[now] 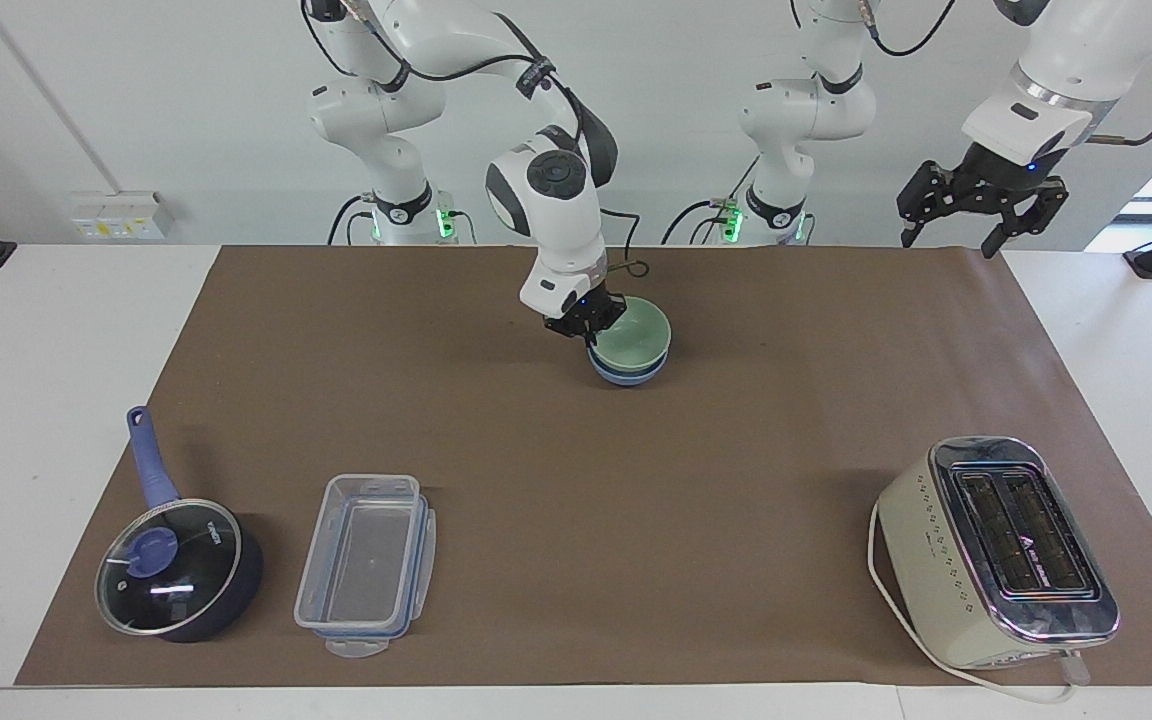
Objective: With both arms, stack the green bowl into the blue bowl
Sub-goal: 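Hold the green bowl seated inside the blue bowl with the right gripper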
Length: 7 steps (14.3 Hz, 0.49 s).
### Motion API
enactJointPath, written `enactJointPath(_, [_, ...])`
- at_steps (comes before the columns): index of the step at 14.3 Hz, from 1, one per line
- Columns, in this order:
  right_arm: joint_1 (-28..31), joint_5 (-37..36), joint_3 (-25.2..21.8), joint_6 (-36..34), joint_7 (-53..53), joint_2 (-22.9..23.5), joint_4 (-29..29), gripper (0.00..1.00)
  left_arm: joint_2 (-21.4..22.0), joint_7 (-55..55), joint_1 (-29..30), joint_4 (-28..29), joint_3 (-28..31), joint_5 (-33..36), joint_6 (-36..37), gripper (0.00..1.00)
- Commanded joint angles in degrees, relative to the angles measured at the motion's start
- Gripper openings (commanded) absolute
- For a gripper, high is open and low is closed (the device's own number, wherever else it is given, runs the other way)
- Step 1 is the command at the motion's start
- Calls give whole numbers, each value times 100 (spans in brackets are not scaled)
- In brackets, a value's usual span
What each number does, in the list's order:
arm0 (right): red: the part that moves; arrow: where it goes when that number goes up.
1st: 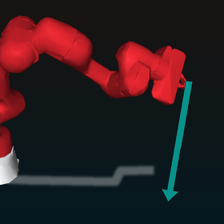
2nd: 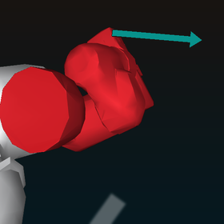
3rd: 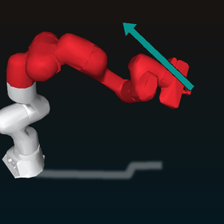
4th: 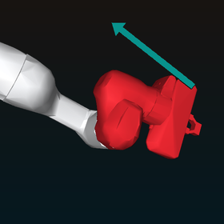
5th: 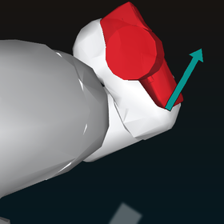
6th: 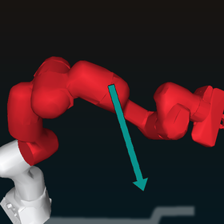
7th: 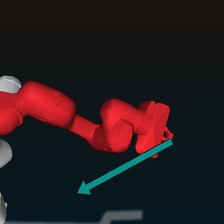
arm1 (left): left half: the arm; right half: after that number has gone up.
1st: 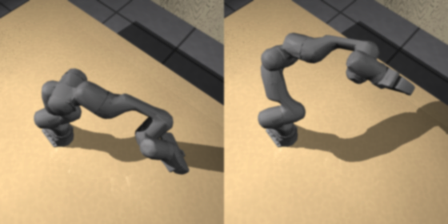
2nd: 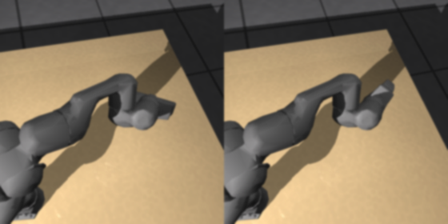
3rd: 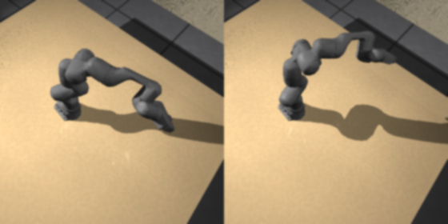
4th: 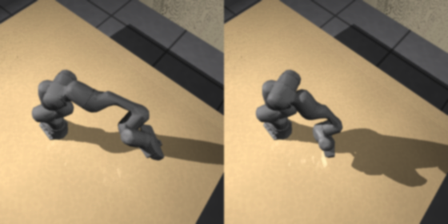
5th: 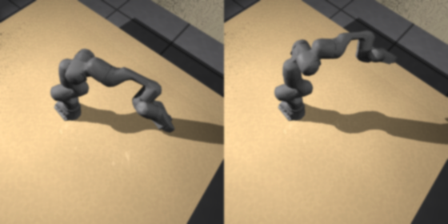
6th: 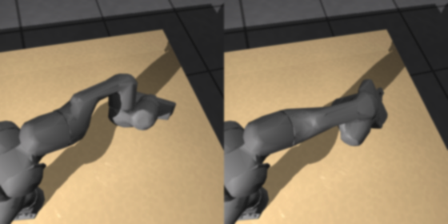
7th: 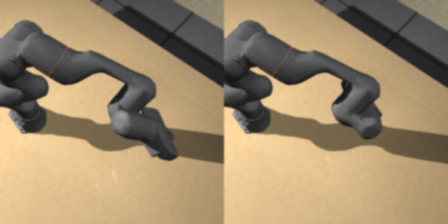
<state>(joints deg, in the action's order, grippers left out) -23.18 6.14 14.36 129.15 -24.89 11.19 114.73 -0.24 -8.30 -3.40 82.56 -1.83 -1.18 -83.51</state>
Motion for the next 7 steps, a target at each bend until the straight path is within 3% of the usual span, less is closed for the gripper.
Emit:
enactJointPath(1, [-64, -113, -12, 285, -95, 5, 85, 0, 42, -242, 59, 138, -28, -66, -253, 100])
enactJointPath(7, [-81, -121, -12, 294, -113, 23, 164, 0, 77, -268, 59, 533, -37, -66, -701, 100])
